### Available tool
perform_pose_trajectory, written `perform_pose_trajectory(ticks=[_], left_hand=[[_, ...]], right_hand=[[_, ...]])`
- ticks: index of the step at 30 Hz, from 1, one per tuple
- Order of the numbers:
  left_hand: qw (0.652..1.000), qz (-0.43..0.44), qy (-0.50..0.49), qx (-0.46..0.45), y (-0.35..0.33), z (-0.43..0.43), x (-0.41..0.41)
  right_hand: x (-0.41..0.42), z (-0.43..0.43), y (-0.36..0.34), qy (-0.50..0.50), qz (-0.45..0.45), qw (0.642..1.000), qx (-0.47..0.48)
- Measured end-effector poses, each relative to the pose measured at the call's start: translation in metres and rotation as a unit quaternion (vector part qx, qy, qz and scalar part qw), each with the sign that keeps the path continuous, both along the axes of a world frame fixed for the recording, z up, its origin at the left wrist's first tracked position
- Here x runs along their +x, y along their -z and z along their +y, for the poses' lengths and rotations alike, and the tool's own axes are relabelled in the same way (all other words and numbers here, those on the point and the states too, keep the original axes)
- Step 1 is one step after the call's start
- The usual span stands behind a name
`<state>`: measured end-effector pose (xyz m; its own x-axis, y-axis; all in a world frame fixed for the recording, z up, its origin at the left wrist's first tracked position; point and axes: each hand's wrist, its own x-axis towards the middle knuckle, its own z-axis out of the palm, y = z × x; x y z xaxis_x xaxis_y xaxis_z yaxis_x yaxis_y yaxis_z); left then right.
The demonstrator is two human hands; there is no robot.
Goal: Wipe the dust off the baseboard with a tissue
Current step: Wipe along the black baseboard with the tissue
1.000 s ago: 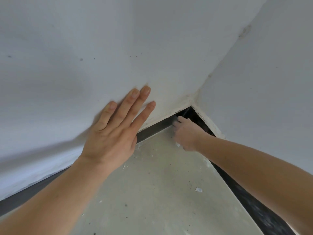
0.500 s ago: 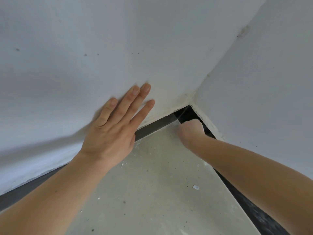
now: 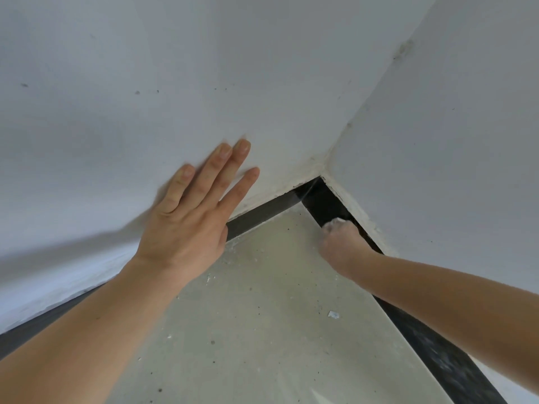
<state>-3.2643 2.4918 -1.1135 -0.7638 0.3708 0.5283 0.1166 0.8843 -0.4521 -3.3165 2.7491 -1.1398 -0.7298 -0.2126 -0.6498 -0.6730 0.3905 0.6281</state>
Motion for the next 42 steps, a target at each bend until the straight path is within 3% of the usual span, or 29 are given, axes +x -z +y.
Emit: perform_pose_trajectory(ticks=[2,4,7,8,10,14,19,23,25,28,31,33,36,38,40,42], left_hand=[[1.000,0.001,0.001,0.001,0.001,0.000,0.000],[1.000,0.002,0.001,0.000,0.001,0.000,0.000],[1.000,-0.007,-0.004,-0.008,0.001,0.000,0.001],[1.000,-0.008,-0.009,-0.015,0.001,0.000,0.001],[1.000,-0.010,-0.011,-0.016,0.001,0.000,0.002],[1.000,-0.007,-0.016,-0.022,0.000,-0.001,0.002],[1.000,-0.009,-0.015,-0.023,0.000,0.000,0.002],[1.000,-0.013,-0.013,-0.013,0.001,-0.001,0.002],[1.000,-0.015,-0.011,-0.010,0.000,0.000,0.001],[1.000,-0.012,-0.013,-0.019,-0.001,0.000,0.002],[1.000,-0.016,-0.015,-0.023,-0.002,0.001,0.003],[1.000,-0.021,-0.015,-0.015,-0.003,0.001,0.002],[1.000,-0.025,-0.003,0.003,-0.003,0.000,0.003],[1.000,-0.027,0.003,0.010,-0.004,-0.001,0.003],[0.999,-0.030,0.007,0.015,-0.005,-0.001,0.004],[0.999,-0.029,0.011,0.016,-0.005,0.000,0.004]], right_hand=[[0.022,0.004,-0.002,0.025,-0.026,0.996,0.084],[0.027,-0.004,0.000,0.046,-0.046,0.994,0.089],[0.005,-0.026,-0.004,0.006,-0.023,1.000,0.000],[-0.009,-0.029,-0.001,-0.049,0.006,0.998,-0.039],[-0.033,-0.028,0.003,-0.123,0.080,0.988,-0.047],[-0.041,-0.012,0.016,-0.121,0.129,0.983,-0.057],[-0.004,0.004,0.019,-0.099,0.048,0.994,-0.002],[0.029,0.011,0.002,0.040,-0.075,0.989,0.118],[0.029,-0.003,-0.017,0.079,-0.087,0.993,0.025],[-0.004,-0.019,-0.034,-0.041,0.036,0.986,-0.160],[-0.025,-0.002,-0.036,-0.083,0.142,0.972,-0.168],[-0.013,0.019,-0.036,-0.122,0.153,0.969,-0.150],[0.028,0.048,-0.030,-0.102,0.051,0.991,-0.076],[0.055,0.048,-0.032,-0.011,-0.042,0.999,-0.006],[0.065,0.035,-0.039,0.076,-0.077,0.992,0.071],[0.056,0.018,-0.045,0.134,-0.081,0.987,0.043]])
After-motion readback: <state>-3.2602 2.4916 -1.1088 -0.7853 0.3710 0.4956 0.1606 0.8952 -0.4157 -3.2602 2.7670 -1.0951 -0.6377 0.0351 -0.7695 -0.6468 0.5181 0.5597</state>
